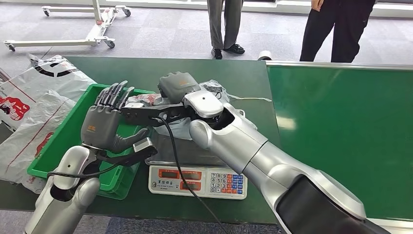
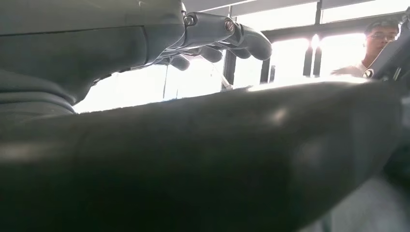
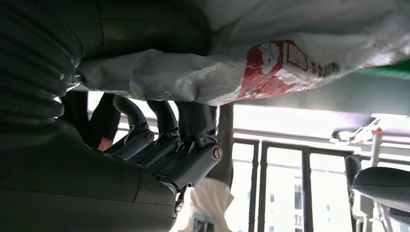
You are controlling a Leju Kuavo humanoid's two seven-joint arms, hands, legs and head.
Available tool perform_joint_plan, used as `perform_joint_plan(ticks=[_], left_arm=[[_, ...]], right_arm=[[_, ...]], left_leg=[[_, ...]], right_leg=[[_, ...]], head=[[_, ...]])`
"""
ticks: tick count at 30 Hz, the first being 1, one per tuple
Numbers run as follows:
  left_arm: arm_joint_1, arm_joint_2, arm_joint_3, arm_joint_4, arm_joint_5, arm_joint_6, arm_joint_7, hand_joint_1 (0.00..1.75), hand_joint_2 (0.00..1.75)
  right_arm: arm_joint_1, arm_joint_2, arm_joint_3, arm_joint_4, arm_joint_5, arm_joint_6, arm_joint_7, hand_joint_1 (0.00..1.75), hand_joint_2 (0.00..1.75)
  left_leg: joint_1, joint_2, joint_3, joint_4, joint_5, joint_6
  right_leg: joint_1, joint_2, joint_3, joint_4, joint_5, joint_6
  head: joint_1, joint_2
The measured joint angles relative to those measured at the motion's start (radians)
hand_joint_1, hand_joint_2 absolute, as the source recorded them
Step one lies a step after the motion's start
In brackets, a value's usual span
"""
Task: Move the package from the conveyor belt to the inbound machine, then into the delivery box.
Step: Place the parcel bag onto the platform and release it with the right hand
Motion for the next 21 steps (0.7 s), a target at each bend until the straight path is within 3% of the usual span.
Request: perform_joint_plan(ticks=[1,2,4,11,21], left_arm=[[0.001,0.000,0.004,-0.002,-0.001,0.000,-0.002,0.00,0.00],[0.001,0.000,0.007,-0.003,-0.001,0.000,-0.003,0.00,0.00],[0.001,0.000,0.014,-0.005,-0.001,0.000,-0.006,0.00,0.00],[0.000,0.003,0.024,-0.005,-0.001,0.003,-0.010,0.00,0.00],[-0.026,0.040,0.025,-0.009,0.017,0.010,-0.025,0.00,0.00]], right_arm=[[0.000,0.000,0.002,0.001,-0.025,0.002,-0.004,0.00,0.87],[-0.001,0.000,0.004,0.003,-0.047,0.002,-0.007,0.00,0.87],[-0.006,-0.001,0.005,0.010,-0.085,0.008,-0.008,0.00,0.00],[-0.035,-0.002,0.006,0.041,-0.146,0.036,0.005,0.00,0.00],[-0.135,-0.024,-0.018,0.151,-0.227,0.175,0.059,0.00,0.00]], left_leg=[[0.000,0.000,0.000,0.000,0.000,0.000],[0.000,0.000,0.000,0.000,0.000,0.000],[0.000,0.000,0.000,0.000,0.000,0.000],[0.000,0.000,0.000,0.000,0.000,0.000],[0.000,0.000,0.000,0.000,0.000,0.000]], right_leg=[[0.000,0.000,0.000,0.000,0.000,0.000],[0.000,0.000,0.000,0.000,0.000,0.000],[0.000,0.000,0.000,0.000,0.000,0.000],[0.000,0.000,0.000,0.000,0.000,0.000],[0.000,0.000,0.000,0.000,0.001,-0.001]], head=[[0.000,0.000],[0.000,0.000],[0.000,0.000],[0.000,0.000],[0.000,0.000]])
